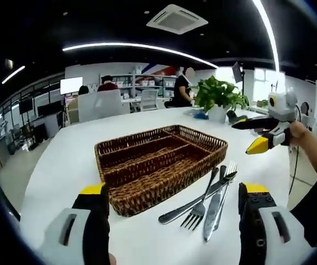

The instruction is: Arrange the knives, forks, and spoons in their matching storage slots by inserting each utensil handle-first until every utensil is classified and aligned in the correct compartment

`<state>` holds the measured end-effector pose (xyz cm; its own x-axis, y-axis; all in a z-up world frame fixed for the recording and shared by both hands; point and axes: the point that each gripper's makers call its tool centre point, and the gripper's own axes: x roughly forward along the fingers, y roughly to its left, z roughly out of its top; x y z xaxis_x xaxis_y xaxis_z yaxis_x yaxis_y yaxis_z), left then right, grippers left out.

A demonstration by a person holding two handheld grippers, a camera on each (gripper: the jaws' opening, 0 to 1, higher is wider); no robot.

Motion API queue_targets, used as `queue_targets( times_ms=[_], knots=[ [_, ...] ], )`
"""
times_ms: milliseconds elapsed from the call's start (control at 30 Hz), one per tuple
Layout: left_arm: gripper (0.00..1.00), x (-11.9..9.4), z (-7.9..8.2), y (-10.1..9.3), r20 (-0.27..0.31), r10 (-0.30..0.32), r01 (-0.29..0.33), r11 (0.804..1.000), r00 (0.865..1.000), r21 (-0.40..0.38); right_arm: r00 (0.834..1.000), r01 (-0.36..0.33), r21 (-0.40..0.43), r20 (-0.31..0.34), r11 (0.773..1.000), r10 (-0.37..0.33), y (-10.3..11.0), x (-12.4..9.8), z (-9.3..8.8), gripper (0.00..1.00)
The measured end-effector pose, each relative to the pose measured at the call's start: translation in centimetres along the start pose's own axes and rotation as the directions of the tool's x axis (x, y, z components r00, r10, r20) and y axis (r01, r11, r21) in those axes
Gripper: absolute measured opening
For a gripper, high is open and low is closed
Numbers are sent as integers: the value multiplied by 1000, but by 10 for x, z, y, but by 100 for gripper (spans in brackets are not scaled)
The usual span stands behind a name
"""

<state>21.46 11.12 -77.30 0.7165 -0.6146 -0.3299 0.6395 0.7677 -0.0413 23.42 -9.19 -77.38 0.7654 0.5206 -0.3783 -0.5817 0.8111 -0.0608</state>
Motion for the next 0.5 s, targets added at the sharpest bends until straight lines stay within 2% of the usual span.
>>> queue_targets(
  times_ms=[133, 500],
  knots=[
    [99, 1, -3, 0, -9, -4, 4, 1000, 1000, 5, 1000, -1, 1, -10, 1000, 1, 3, 0, -4, 99],
    [99, 6, 3, 9, 2, 14, -14, 1000, 1000, 8, 1000, 11, 27, -17, 1000, -11, 4, 2, -8, 99]
  ],
)
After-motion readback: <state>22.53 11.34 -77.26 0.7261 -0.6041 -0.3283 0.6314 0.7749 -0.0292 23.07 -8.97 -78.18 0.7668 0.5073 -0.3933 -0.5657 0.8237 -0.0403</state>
